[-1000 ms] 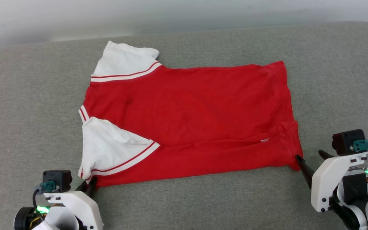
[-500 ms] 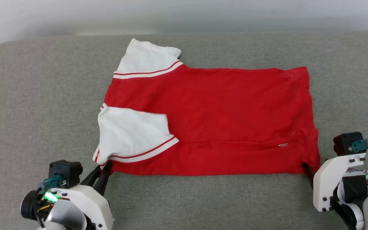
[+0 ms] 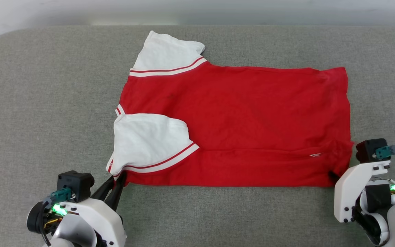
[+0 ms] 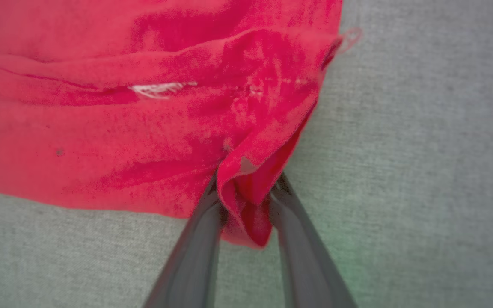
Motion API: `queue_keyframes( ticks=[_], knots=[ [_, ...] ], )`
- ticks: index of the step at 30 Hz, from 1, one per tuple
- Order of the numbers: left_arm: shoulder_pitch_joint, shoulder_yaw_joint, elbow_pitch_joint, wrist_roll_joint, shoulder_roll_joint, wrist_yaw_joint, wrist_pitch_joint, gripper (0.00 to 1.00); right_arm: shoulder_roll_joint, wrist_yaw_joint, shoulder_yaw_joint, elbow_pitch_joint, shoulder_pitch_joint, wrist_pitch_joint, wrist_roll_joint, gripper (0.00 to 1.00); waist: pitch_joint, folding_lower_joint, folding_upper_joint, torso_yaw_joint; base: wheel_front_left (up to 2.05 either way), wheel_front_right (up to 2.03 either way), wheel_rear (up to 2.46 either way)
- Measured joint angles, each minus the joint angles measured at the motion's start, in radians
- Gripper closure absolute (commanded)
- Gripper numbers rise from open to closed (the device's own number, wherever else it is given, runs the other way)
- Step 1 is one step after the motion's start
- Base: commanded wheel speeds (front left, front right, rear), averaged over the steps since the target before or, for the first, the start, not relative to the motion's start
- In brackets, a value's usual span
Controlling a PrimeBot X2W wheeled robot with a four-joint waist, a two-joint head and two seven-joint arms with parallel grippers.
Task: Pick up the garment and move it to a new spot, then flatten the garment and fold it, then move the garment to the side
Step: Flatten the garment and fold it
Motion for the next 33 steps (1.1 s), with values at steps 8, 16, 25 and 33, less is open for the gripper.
queue_keyframes(
  ticks=[8,16,25,33],
  knots=[
    [0.032,-0.003,0.04,-0.014,0.019,-0.009,0.0,1.0,-0.001,0.001,-0.022,0.007,0.009,-0.017,0.019,1.0,-0.047,0.0,0.0,-0.015,0.0,0.0,0.0],
    [0.146,-0.021,0.04,-0.048,0.064,-0.01,0.035,1.0,-0.057,0.001,-0.04,-0.086,0.096,0.033,0.064,1.0,-0.129,0.0,0.0,-0.041,0.0,0.0,0.0],
    [0.247,-0.059,0.033,-0.095,0.06,-0.018,0.056,1.0,-0.09,0.001,-0.067,-0.197,0.253,0.114,0.111,1.0,-0.18,0.0,0.0,-0.064,0.0,0.0,0.0],
    [0.242,-0.092,0.103,-0.104,0.026,-0.051,0.061,1.0,-0.077,0.001,-0.057,-0.15,0.297,0.113,0.118,0.0,-0.186,0.0,0.0,-0.069,0.0,0.0,0.0]
  ],
)
